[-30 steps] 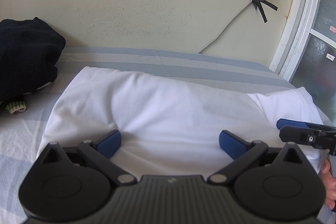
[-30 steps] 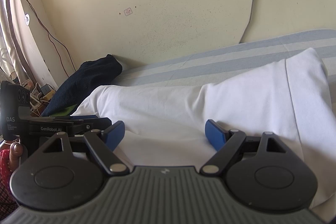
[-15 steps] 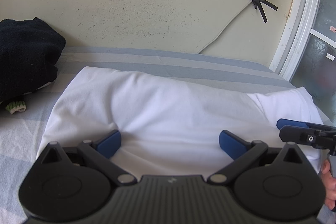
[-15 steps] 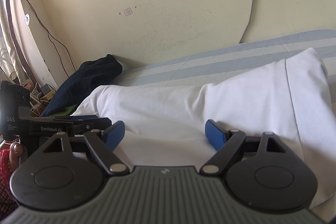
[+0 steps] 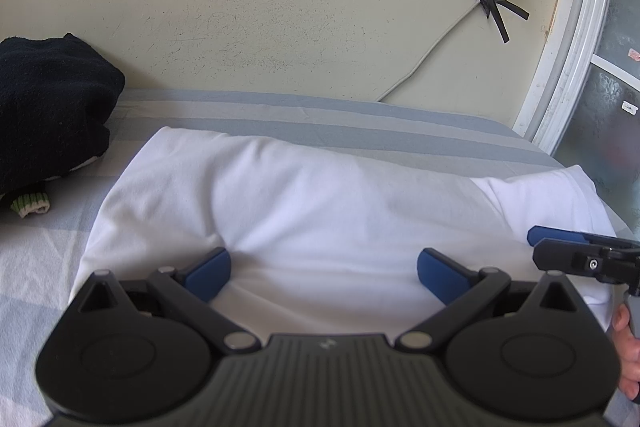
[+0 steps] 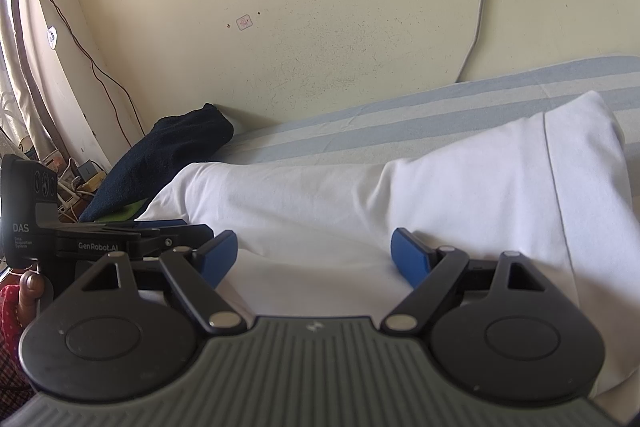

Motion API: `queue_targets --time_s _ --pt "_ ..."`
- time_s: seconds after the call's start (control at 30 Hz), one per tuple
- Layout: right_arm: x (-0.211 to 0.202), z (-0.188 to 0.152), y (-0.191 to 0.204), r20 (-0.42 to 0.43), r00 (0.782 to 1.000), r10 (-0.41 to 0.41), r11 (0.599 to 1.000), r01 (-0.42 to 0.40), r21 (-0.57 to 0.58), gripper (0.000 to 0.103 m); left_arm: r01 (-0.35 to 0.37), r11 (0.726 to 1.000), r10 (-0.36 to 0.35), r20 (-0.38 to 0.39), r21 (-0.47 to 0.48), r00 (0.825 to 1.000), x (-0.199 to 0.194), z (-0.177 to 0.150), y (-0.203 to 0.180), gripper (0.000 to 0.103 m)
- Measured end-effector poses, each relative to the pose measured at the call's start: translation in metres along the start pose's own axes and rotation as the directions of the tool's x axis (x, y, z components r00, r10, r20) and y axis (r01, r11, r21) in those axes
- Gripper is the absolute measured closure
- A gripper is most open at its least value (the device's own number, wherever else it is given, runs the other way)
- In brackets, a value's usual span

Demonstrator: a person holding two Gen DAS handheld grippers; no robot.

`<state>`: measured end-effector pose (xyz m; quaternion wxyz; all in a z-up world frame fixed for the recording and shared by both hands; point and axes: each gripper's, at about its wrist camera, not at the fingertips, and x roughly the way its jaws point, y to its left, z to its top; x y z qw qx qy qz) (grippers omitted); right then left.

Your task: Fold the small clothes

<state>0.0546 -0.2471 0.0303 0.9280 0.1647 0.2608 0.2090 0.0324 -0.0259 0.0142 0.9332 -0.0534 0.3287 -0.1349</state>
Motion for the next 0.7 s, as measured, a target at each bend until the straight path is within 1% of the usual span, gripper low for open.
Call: queue_targets --time_s 0.7 --pt "-0.0012 -0.0004 -0.0004 0.002 1.0 0.005 1.0 -0.005 0.004 0.017 0.001 1.0 -0.001 0.001 -0.001 1.0 0.0001 -0.0002 0.0001 0.0"
